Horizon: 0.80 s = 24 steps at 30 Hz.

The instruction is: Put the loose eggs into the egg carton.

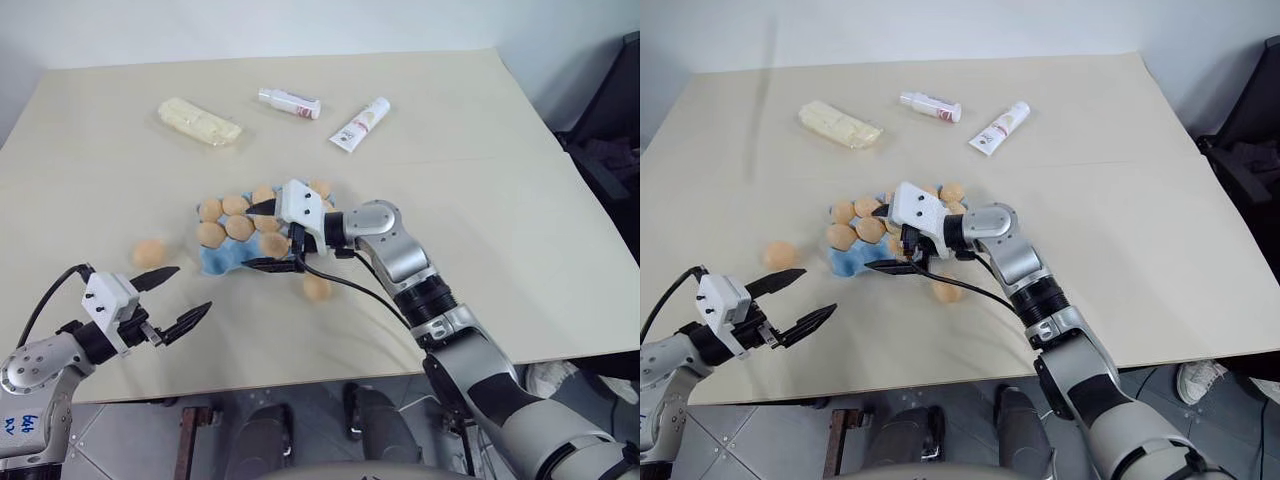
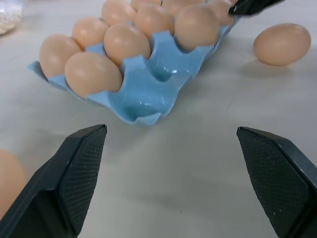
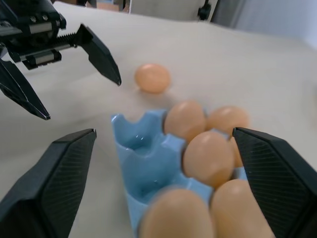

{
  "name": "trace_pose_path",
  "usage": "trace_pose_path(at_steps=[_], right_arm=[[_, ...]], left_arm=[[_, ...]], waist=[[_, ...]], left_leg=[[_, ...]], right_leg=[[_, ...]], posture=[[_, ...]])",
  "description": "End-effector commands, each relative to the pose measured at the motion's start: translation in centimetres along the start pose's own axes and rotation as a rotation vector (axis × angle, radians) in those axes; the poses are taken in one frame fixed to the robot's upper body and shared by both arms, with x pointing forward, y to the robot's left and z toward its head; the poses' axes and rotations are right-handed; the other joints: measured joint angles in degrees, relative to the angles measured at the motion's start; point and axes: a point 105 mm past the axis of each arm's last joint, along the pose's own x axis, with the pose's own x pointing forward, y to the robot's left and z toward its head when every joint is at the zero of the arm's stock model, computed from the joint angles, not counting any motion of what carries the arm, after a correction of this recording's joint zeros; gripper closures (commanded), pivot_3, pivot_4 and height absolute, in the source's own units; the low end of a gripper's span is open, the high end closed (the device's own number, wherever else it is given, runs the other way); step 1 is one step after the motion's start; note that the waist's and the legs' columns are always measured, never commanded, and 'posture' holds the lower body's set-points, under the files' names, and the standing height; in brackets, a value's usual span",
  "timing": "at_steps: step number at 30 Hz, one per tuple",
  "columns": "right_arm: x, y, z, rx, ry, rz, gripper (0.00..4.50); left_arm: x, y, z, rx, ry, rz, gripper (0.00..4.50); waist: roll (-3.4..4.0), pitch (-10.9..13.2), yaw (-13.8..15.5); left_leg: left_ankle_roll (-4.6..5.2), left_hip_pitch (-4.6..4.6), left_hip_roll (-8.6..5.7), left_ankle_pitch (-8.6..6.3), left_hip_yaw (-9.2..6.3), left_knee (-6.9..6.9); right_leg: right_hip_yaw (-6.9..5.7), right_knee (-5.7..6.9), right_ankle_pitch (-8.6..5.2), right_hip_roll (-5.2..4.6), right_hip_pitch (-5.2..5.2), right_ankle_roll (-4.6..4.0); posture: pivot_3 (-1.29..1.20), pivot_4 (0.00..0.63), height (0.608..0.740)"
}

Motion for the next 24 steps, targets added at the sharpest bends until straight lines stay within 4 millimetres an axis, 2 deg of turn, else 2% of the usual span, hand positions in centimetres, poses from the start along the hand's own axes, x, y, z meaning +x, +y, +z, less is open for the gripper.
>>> trace_pose_path(at_steps=[1, 5, 7, 8, 11, 15, 17, 19, 22, 24], right_arm=[[-5.0, -0.8, 1.5, -0.062, -0.067, -0.088, 0.06], [-10.9, 0.3, 0.5, -0.028, -0.051, -0.189, 0.06], [-13.7, 1.6, -1.3, -0.06, 0.047, -0.232, 0.06], [-14.6, 2.5, -2.0, -0.09, 0.09, -0.22, 0.06], [-17.7, 4.2, -3.6, 0.012, 0.124, -0.321, 0.06], [-20.5, 5.9, -5.4, 0.092, 0.193, -0.382, 0.06], [-21.1, 6.1, -5.6, 0.093, 0.219, -0.388, 0.06], [-20.8, 5.6, -5.2, 0.095, 0.195, -0.404, 0.06], [-18.7, 5.4, -4.8, 0.103, 0.162, -0.345, 0.06], [-16.5, 5.8, -4.5, 0.109, 0.141, -0.274, 0.06]], left_arm=[[0.0, -0.1, 1.3, 0.023, -0.041, -0.001, 0.0], [0.9, -0.4, 1.6, 0.026, -0.054, -0.032, 0.0], [1.3, -0.6, 1.4, 0.029, -0.046, -0.06, 0.0], [1.4, -0.6, 1.3, 0.036, -0.037, -0.07, 0.0], [1.9, -0.6, 1.0, 0.068, -0.02, -0.101, 0.0], [2.3, -0.4, 1.0, 0.068, -0.022, -0.13, 0.0], [2.3, -0.2, 1.0, 0.067, -0.023, -0.142, 0.0], [2.3, -0.3, 1.0, 0.025, -0.021, -0.167, 0.0], [2.4, -0.2, 1.0, 0.044, -0.012, -0.185, 0.0], [2.5, 0.1, 1.1, 0.053, -0.017, -0.176, 0.0]], waist=[[-0.03, -0.02, 0.68], [-0.05, -0.03, 1.65], [-0.05, -0.03, 1.7], [-0.05, -0.03, 1.72], [-0.08, -0.05, 1.59], [-0.1, -0.03, 1.51], [-0.1, -0.03, 1.65], [-0.1, -0.03, 1.54], [-0.1, -0.02, 1.49], [-0.11, -0.02, 1.66]], left_leg=[[0.01, -0.03, 0.0, -0.01, -0.03, 0.0], [0.11, -0.12, -0.01, -0.08, 0.0, 0.01], [0.12, -0.15, 0.0, -0.1, 0.04, 0.0], [0.12, -0.15, 0.0, -0.11, 0.04, 0.01], [0.14, -0.15, 0.0, -0.11, 0.1, 0.01], [0.14, 0.08, 0.01, -0.09, 0.34, 0.1], [0.13, 0.5, 0.04, -0.07, 0.3, 0.11], [0.12, 0.62, 0.07, -0.08, 0.27, 0.13], [0.07, 0.55, 0.14, 0.0, 0.3, 0.14], [0.08, 0.54, 0.15, 0.03, 0.3, 0.13]], right_leg=[[-0.04, -0.03, 0.0, 0.0, 0.0, 0.0], [-0.09, -0.24, 0.01, -0.01, 0.0, 0.01], [-0.09, -0.26, 0.01, -0.01, -0.01, 0.02], [-0.1, -0.26, 0.01, 0.0, -0.01, 0.02], [-0.09, -0.29, 0.02, 0.03, 0.0, 0.03], [0.05, -0.07, 0.05, 0.05, 0.09, 0.07], [-0.05, -0.12, 0.06, 0.06, 0.59, 0.05], [-0.06, -0.31, 0.16, 0.06, 0.79, -0.03], [-0.06, -0.56, 0.31, 0.08, 0.81, -0.21], [-0.08, -0.58, 0.34, 0.08, 0.8, -0.2]], posture=[[0.0, 0.15, 0.74], [0.0, 0.15, 0.74], [0.0, 0.15, 0.74], [0.0, 0.15, 0.74], [0.0, 0.15, 0.74], [0.0, 0.15, 0.74], [0.0, 0.15, 0.74], [0.0, 0.15, 0.74], [0.0, 0.15, 0.74], [0.0, 0.15, 0.74]])
